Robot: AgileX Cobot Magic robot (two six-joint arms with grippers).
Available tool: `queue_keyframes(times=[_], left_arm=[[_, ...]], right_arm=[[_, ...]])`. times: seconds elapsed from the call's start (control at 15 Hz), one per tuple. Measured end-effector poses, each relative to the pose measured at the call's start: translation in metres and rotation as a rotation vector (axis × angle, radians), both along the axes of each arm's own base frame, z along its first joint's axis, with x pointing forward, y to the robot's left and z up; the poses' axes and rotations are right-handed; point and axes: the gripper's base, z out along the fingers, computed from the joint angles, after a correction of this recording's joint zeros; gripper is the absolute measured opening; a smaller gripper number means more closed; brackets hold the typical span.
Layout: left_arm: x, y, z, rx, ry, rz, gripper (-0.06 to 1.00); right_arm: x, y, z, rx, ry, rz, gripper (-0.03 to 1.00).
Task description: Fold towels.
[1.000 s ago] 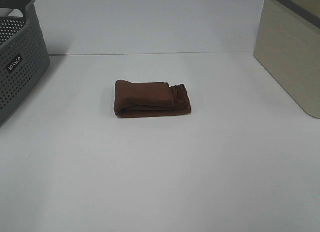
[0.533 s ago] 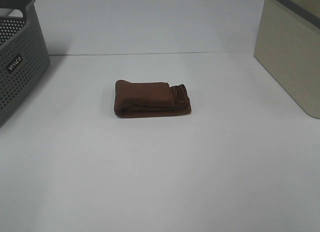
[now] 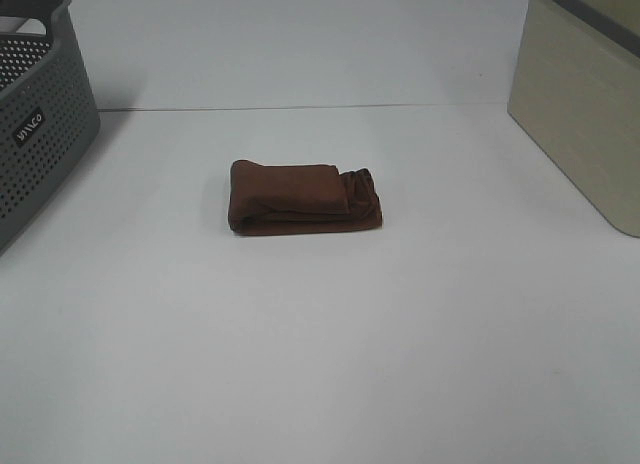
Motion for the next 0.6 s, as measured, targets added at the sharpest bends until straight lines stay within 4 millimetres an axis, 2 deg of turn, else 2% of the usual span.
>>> queue_keyframes(times=[0.6], left_arm=[[0.0, 0.0, 0.0, 0.0, 0.0, 0.0, 0.58]], right_arm=[[0.0, 0.0003, 0.0, 0.002, 0.0, -0.003, 0.88]])
